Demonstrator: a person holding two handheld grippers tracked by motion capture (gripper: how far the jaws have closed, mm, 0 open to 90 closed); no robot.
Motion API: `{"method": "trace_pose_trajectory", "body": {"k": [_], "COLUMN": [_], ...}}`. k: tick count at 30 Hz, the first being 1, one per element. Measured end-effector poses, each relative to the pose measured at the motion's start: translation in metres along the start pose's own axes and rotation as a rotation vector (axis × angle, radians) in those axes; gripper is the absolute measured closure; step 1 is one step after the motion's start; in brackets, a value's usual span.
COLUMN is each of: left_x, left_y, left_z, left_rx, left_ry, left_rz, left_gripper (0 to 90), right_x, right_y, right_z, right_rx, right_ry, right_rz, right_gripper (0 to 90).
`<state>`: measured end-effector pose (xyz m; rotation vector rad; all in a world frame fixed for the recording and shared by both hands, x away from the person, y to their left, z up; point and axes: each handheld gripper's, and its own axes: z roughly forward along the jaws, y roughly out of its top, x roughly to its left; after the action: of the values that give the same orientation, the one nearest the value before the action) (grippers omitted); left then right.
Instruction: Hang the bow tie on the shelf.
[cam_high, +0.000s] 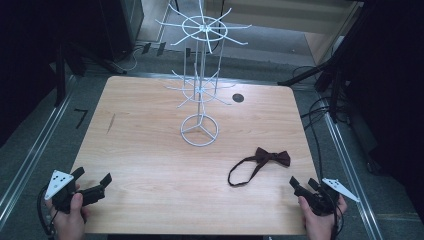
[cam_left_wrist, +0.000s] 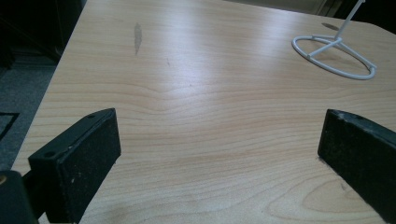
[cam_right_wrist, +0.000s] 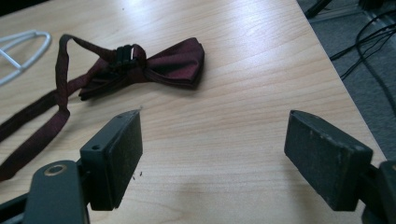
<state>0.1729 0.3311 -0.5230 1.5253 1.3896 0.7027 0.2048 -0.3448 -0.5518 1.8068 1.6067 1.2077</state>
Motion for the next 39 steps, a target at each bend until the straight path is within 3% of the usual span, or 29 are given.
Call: {"method": "trace_pose_trajectory", "body": {"k": [4, 8, 12, 17, 28, 39], "left_x": [0.000, 0.000, 0.000, 0.000, 0.000, 0.000], "left_y": [0.000, 0.000, 0.000, 0.000, 0.000, 0.000], "left_z": [0.000, 0.000, 0.000, 0.000, 0.000, 0.000], "left_rx": [0.000, 0.001, -0.001, 0.001, 0.000, -0.002], "left_ry": [-0.001, 0.000, -0.002, -0.002, -0.003, -0.003], "left_rz": [0.001, -0.001, -0.005, 0.002, 0.002, 0.003], "left_gripper": [0.0, 0.0, 0.0, 0.0, 0.0, 0.0], "right_x": [0.003, 0.000, 0.001, 0.014, 0.039, 0.069], "right_y": [0.000, 0.003, 0.010, 0.025, 0.055, 0.086], "right_z": [0.001, 0.001, 0.000, -0.002, 0.006, 0.035], "right_rx": [0.002, 0.026, 0.053, 0.086, 0.150, 0.249], "right_ry": [-0.018, -0.012, -0.012, -0.007, -0.021, -0.031], "right_rz": [-0.023, 0.005, -0.007, -0.086, -0.165, -0.262], "right_gripper": [18.3, 15.6, 14.8, 13.9, 12.8, 8.4]}}
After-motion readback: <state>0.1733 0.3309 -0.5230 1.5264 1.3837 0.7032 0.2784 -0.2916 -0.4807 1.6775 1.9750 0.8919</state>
